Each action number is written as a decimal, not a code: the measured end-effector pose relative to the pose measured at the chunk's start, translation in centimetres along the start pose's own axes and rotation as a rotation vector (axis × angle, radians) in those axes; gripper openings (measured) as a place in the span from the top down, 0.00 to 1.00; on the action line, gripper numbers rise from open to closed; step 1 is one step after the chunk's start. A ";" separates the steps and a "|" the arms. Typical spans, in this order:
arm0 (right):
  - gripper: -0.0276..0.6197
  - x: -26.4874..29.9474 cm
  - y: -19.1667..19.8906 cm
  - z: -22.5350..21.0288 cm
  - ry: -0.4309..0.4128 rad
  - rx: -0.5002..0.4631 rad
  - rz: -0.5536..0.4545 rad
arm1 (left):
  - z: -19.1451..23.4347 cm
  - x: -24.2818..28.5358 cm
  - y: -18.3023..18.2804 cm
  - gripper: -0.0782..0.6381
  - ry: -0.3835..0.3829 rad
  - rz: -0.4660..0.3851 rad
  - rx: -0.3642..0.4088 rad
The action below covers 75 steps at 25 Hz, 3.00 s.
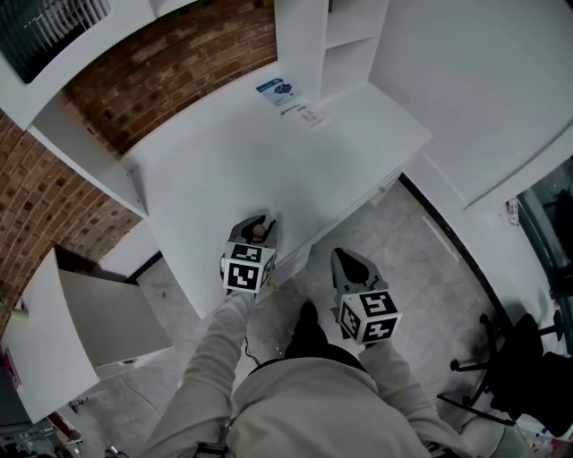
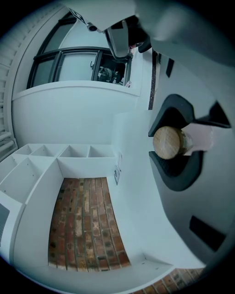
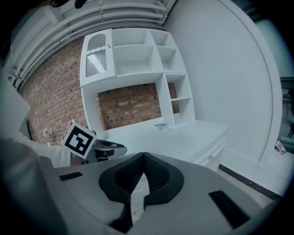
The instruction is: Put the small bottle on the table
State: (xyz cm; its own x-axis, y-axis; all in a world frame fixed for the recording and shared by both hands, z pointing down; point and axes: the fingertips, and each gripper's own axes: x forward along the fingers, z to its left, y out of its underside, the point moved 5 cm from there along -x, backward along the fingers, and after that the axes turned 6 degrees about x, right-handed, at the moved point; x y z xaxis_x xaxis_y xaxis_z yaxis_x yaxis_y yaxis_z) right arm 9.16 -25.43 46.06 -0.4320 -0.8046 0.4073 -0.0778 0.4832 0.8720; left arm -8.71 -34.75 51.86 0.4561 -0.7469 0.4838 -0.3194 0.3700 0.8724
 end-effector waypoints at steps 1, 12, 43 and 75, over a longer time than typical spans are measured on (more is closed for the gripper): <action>0.91 0.1 0.0 -0.2 0.002 0.003 0.001 | 0.0 0.4 0.0 0.74 0.001 0.000 -0.001; 0.91 0.7 -0.5 -1.5 0.026 0.009 0.008 | -0.1 2.9 -0.6 0.74 0.020 -0.009 0.032; 0.91 -0.9 0.6 -0.4 0.026 0.010 -0.004 | 0.8 -1.9 -4.4 0.65 0.009 -0.204 -0.062; 0.91 -4.5 2.4 6.4 -0.048 -0.057 -0.045 | 0.6 -19.1 4.8 0.86 -0.176 -0.210 -0.244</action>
State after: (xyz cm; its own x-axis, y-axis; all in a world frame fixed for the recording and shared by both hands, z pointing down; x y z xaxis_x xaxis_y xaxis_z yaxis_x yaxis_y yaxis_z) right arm 5.16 -18.48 44.55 -0.4720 -0.8070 0.3550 -0.0479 0.4255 0.9037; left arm -19.44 -19.03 46.76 0.3343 -0.8961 0.2919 -0.0173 0.3038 0.9526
